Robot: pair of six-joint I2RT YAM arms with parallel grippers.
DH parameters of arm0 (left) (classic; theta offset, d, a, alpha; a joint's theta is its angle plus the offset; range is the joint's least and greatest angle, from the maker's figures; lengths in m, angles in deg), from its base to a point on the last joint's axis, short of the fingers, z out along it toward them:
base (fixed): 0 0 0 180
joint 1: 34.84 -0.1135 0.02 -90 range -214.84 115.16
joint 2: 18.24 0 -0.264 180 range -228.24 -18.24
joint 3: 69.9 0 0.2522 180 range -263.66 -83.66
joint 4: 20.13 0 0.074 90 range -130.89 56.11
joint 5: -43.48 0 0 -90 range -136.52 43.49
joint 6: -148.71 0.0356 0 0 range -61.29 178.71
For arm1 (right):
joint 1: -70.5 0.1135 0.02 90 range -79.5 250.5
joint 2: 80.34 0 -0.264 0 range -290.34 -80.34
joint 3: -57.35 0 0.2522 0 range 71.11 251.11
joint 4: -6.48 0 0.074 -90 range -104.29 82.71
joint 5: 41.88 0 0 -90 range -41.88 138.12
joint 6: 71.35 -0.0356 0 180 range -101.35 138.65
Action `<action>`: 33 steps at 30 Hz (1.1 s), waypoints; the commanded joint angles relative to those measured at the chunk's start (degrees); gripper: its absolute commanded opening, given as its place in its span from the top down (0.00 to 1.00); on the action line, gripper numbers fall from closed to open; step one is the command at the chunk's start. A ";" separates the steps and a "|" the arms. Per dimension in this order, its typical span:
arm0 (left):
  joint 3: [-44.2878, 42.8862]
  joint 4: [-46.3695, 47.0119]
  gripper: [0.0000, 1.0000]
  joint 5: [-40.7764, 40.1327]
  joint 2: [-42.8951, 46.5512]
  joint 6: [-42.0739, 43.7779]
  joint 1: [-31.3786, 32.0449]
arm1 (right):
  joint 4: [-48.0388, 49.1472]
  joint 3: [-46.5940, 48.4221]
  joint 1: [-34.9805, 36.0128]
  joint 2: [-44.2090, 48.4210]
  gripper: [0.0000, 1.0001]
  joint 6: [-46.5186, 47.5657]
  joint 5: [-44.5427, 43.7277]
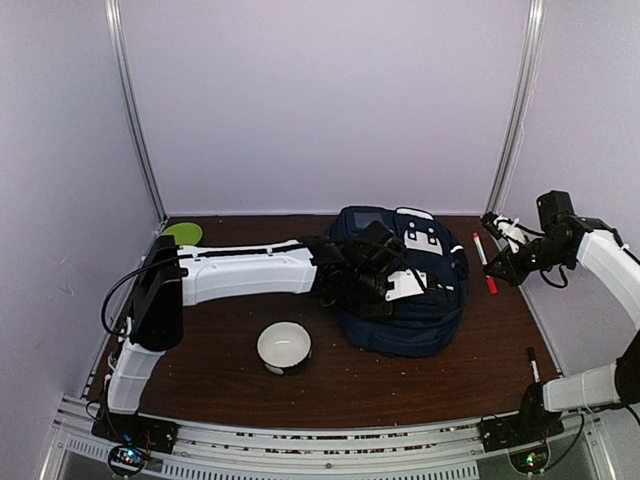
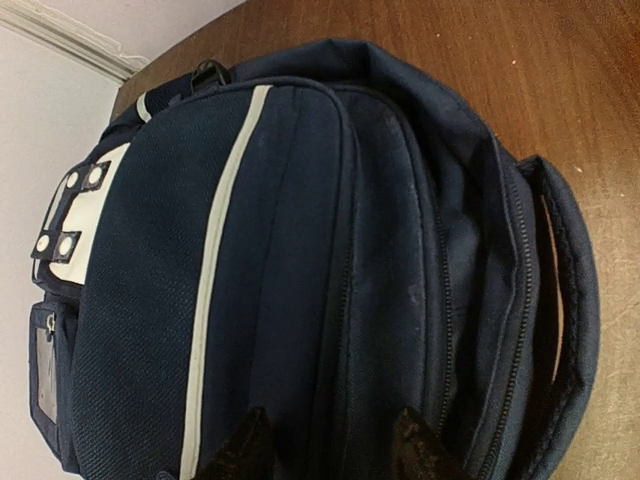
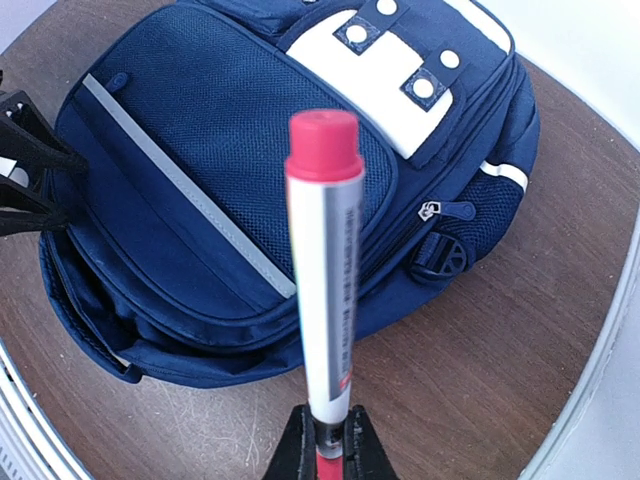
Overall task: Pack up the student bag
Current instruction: Pick up the upper front pocket of the student bag.
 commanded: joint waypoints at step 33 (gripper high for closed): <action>-8.38 11.25 1.00 -0.99 -1.84 -18.95 -5.78 | -2.04 -6.14 1.78 5.51 1.00 4.13 5.02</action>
